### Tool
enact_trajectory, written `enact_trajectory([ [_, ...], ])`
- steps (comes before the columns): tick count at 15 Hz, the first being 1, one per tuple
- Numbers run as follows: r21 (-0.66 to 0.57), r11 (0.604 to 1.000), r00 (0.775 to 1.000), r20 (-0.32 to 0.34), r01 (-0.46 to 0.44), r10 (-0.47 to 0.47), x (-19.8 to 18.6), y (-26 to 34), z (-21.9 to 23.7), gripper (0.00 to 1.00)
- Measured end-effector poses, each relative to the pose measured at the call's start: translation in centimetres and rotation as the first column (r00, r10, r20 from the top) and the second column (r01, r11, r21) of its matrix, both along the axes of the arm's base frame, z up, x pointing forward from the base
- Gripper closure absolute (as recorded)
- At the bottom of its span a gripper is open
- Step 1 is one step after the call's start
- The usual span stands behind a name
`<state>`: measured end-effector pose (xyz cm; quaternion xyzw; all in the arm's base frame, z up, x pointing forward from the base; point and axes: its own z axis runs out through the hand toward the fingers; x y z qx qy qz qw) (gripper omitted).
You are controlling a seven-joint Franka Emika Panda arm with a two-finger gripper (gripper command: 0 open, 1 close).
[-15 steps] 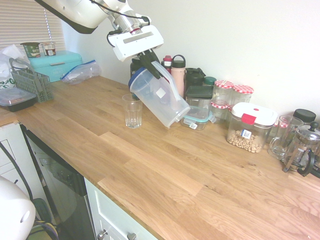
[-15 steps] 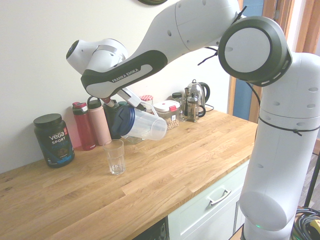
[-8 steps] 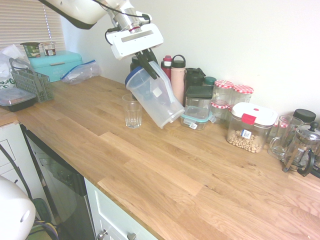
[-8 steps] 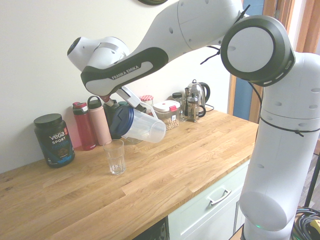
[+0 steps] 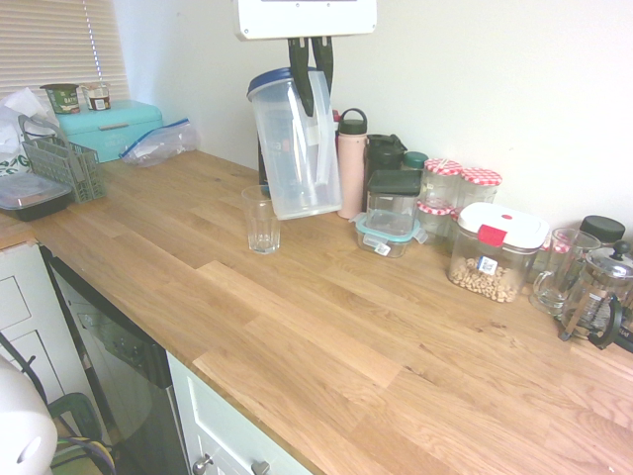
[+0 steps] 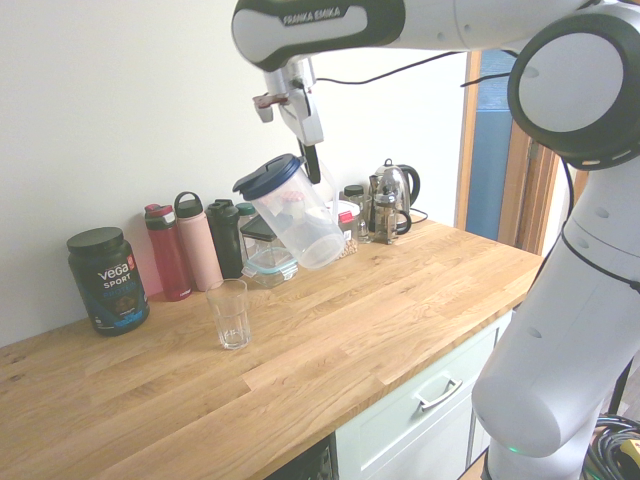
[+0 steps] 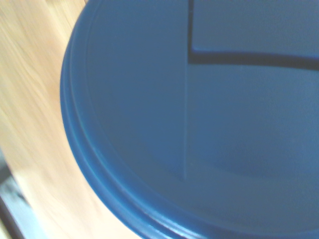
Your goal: Pour me some water
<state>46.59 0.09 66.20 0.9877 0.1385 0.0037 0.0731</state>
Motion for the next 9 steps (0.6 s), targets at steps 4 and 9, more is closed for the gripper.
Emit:
enact_trajectory([
  [4,0.101,0.970,0.975,-0.023,0.223,-0.222,-0.2,-3.2,-2.0,1.00],
  [9,0.164,0.863,0.875,-0.006,0.478,-0.484,-4.7,-14.7,-5.3,1.00],
])
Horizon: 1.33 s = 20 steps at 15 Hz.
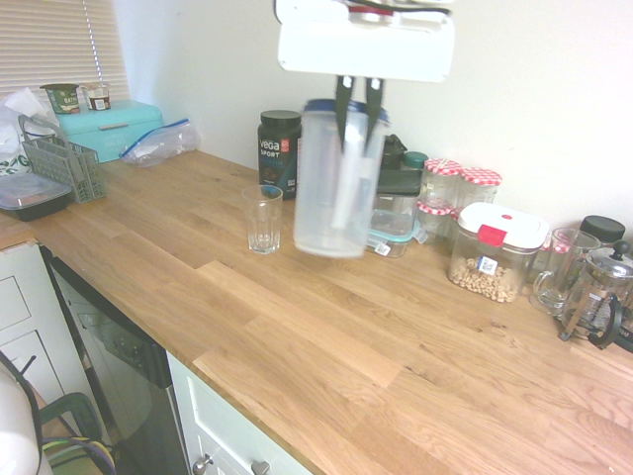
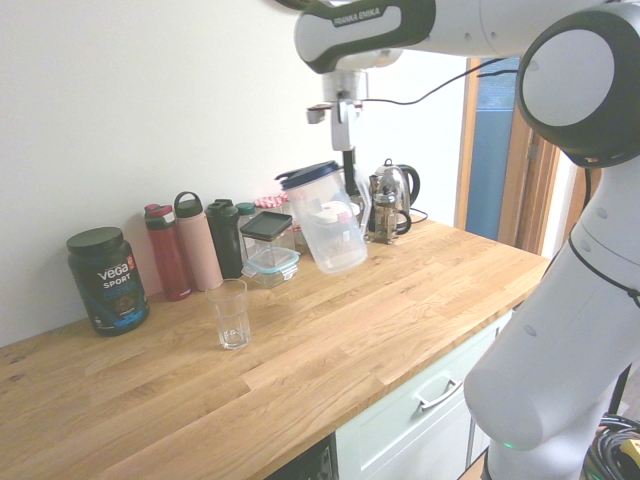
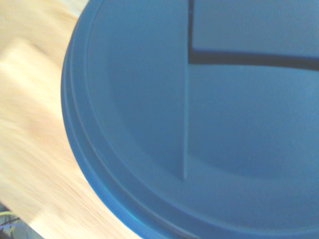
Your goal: Pour me some water
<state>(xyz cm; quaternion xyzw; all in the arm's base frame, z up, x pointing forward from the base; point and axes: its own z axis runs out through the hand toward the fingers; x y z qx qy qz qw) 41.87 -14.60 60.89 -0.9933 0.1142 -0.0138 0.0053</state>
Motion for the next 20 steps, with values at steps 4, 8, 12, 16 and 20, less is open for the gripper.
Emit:
enact_trajectory([
  [4,0.034,0.976,0.974,0.076,0.213,-0.215,-3.1,-4.4,-4.6,1.00],
  [8,0.061,0.917,0.895,0.198,0.395,-0.399,-2.4,-6.3,-7.6,1.00],
  [12,0.106,0.818,0.765,0.305,0.565,-0.567,-1.7,-7.5,-8.9,1.00],
  [16,0.135,0.707,0.632,0.356,0.694,-0.689,-2.6,-7.7,-9.8,1.00],
  [20,0.124,0.700,0.638,0.322,0.704,-0.699,-3.8,-7.2,-12.3,1.00],
])
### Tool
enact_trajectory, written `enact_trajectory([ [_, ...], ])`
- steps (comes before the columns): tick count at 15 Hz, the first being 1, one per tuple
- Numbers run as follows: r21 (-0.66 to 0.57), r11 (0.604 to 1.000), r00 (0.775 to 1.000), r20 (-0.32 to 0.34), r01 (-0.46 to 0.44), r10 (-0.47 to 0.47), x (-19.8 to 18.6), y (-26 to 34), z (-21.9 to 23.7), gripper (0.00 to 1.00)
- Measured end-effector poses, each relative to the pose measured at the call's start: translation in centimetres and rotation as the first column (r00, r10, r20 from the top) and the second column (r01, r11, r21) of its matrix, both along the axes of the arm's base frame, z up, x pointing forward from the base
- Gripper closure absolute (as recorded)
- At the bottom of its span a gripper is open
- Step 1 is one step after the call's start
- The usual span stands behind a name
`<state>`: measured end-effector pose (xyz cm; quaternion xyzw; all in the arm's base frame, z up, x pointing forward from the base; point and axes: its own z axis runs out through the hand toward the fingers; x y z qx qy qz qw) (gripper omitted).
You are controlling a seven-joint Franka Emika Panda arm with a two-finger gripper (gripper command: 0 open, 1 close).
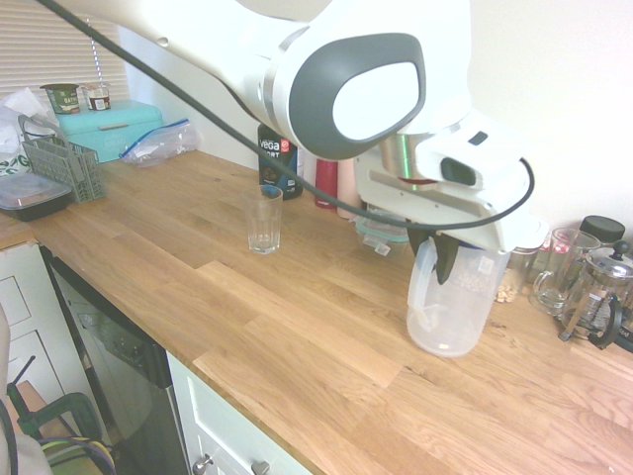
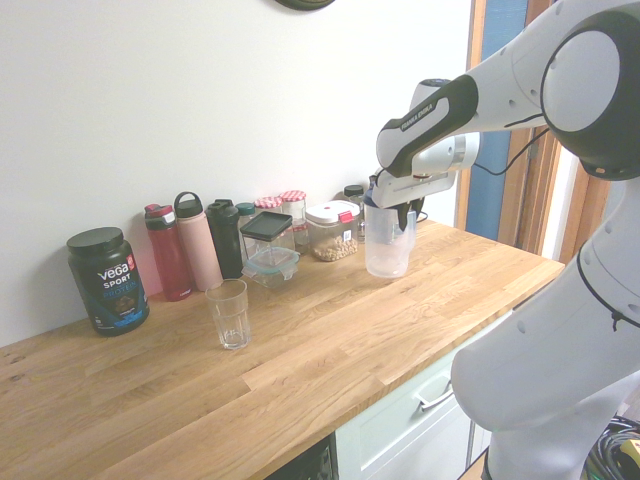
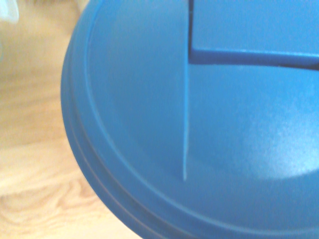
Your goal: Pour me some water
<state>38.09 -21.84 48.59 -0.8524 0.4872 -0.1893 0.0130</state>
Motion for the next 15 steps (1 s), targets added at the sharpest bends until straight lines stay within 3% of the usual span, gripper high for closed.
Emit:
enact_trajectory([
  [2,-0.002,1.000,1.000,0.001,-0.006,0.006,-0.1,0.4,-0.8,1.00],
  [3,-0.006,1.000,1.000,0.007,-0.009,0.009,-0.1,0.6,-0.9,0.00],
  [15,-0.017,1.000,1.000,0.010,-0.021,0.021,-0.9,1.0,-1.0,0.00],
])
